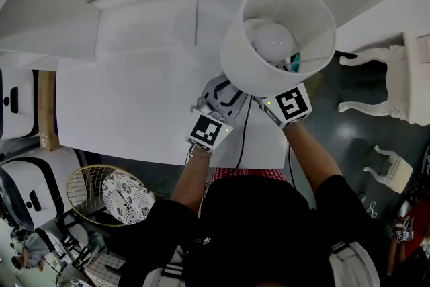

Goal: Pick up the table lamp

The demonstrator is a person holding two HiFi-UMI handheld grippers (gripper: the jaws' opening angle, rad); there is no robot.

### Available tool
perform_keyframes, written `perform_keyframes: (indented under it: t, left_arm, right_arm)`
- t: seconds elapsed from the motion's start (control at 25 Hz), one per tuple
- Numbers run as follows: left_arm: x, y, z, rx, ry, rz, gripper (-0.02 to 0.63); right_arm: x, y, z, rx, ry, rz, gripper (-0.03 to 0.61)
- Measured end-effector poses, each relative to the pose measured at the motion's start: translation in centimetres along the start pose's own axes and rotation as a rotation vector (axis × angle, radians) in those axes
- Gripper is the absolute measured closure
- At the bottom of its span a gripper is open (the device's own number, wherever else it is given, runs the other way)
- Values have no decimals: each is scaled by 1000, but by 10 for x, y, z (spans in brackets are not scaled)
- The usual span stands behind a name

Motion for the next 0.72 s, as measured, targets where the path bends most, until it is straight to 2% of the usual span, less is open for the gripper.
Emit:
perform_keyframes:
  t: [0.6,0.72]
  left_arm:
    - [-13,-3,-28,-62,3,10,515]
    - [-15,-4,-28,-78,25,1,515]
  right_arm:
    - [1,0,1,-1,4,-6,563]
    - [3,2,-1,11,-1,-27,563]
Point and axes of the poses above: the fingertips, and each gripper's own axes: z backward along the fingers, y to its left, x out of its top, the point moved 4 cm from there along z, backward along the fingers, and after that the axes turned 14 degrees about -y, right-handed, at the moved point
